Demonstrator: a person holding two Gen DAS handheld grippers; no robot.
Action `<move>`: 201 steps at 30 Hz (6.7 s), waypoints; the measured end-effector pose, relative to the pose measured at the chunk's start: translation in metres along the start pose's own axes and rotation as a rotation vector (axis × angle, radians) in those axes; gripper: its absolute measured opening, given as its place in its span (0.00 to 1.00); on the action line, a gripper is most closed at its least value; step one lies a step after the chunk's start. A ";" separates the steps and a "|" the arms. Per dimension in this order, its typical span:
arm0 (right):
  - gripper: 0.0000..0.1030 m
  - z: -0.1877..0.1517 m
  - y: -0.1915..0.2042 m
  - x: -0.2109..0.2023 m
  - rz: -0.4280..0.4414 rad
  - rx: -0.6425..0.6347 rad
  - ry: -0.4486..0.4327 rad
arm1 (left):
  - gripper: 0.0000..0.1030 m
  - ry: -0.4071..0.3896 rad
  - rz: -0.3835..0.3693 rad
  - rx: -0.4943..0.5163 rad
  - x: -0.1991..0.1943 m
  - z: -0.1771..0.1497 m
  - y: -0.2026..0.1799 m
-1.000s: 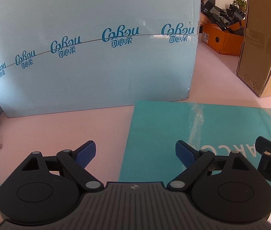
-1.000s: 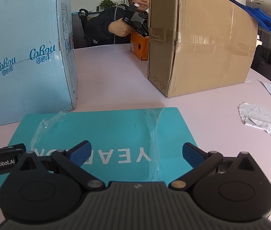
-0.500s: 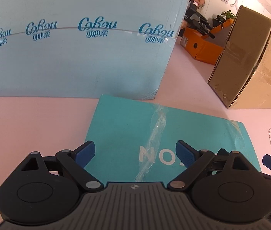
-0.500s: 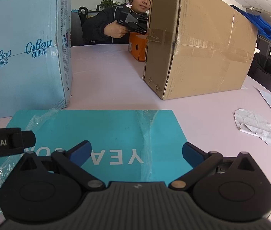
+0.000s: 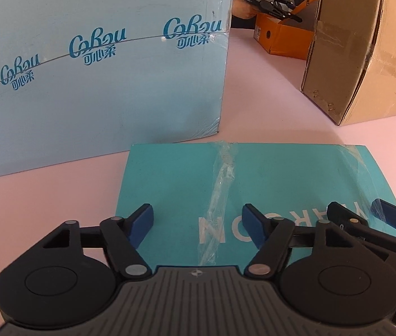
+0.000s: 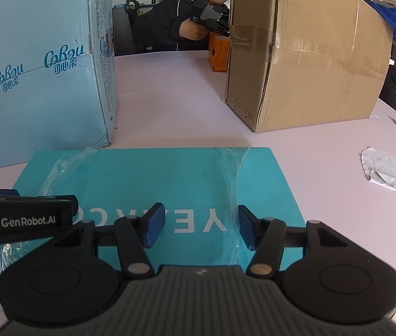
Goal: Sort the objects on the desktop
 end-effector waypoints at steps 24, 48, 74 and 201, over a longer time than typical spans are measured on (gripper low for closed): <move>0.06 0.004 -0.005 -0.010 -0.006 -0.022 0.011 | 0.04 0.031 -0.005 -0.040 -0.008 0.000 0.008; 0.78 0.003 -0.020 0.007 0.021 -0.097 0.153 | 0.06 0.048 0.015 -0.043 -0.008 0.000 0.006; 0.05 0.012 -0.003 -0.014 0.113 -0.016 0.080 | 0.04 0.050 0.023 -0.083 -0.016 -0.002 0.015; 0.08 0.023 0.126 -0.219 0.250 0.101 -0.111 | 0.04 -0.177 0.044 -0.213 -0.252 -0.009 0.174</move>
Point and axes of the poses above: each gripper's, at about its wrist camera, not at the fingertips, and x roughly the way its jaws point, y to its left, z to its top, the point moved 9 cm from there along x, roughly the way its jaws point, and after that the axes turned 12 degrees about -x, right-handed, at the moved point
